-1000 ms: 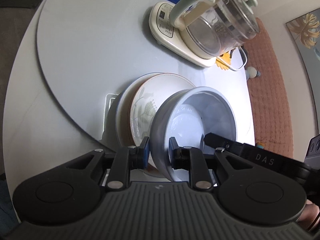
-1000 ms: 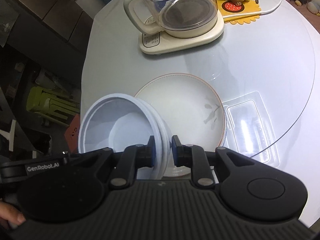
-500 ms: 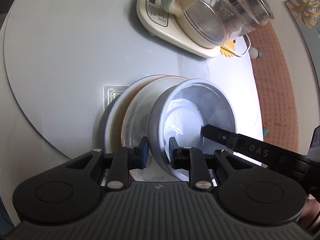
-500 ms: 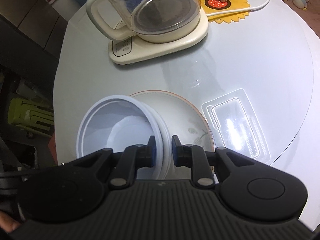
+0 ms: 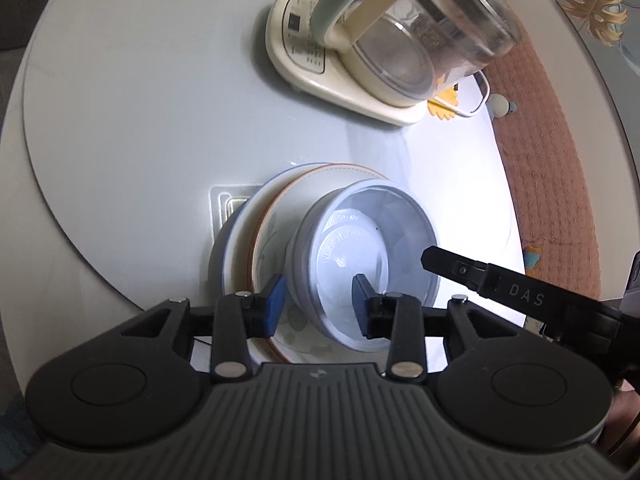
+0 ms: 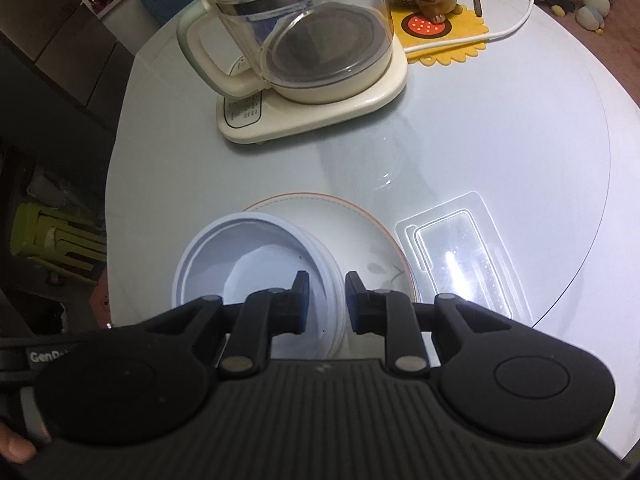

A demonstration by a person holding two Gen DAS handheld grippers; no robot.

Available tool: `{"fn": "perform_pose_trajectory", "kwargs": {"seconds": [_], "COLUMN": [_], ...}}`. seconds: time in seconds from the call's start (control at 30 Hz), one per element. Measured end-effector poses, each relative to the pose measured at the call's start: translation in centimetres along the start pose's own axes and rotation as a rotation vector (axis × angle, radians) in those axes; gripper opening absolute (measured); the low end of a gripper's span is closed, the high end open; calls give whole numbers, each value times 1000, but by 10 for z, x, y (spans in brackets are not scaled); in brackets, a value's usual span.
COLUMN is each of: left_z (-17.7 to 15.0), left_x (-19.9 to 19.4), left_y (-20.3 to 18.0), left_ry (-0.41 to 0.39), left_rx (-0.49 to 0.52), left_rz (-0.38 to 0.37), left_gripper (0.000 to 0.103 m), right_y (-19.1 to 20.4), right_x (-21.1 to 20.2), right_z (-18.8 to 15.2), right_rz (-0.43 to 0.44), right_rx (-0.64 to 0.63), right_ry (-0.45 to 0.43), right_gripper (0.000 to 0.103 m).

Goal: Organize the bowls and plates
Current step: 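Lower the nested bowls onto the top plate with both grippers, then open both grippers to release the bowls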

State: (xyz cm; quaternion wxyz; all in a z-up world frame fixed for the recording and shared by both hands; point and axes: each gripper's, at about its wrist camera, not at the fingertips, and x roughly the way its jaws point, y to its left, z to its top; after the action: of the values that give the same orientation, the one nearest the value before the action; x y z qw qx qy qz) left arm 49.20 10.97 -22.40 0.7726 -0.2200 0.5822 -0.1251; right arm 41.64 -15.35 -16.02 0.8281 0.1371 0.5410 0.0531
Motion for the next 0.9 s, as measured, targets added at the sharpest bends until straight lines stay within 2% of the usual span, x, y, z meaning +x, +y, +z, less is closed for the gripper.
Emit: {"fn": "perform_pose_trajectory", "kwargs": {"seconds": [0.33, 0.67, 0.9], "left_z": [-36, -92, -141], "left_x": [-75, -146, -186], "left_y": [-27, -59, -73], "left_ry": [-156, -311, -374], "left_rx": [61, 121, 161], "left_rz": [31, 69, 91], "left_gripper": [41, 41, 52], "right_y": [12, 17, 13], "right_x": [-66, -143, -184], "right_z": [-14, -43, -80], "right_rz": [41, 98, 104], "right_rx": [-54, -119, -161], "right_ry": [-117, -260, -343], "right_gripper": [24, 24, 24]}}
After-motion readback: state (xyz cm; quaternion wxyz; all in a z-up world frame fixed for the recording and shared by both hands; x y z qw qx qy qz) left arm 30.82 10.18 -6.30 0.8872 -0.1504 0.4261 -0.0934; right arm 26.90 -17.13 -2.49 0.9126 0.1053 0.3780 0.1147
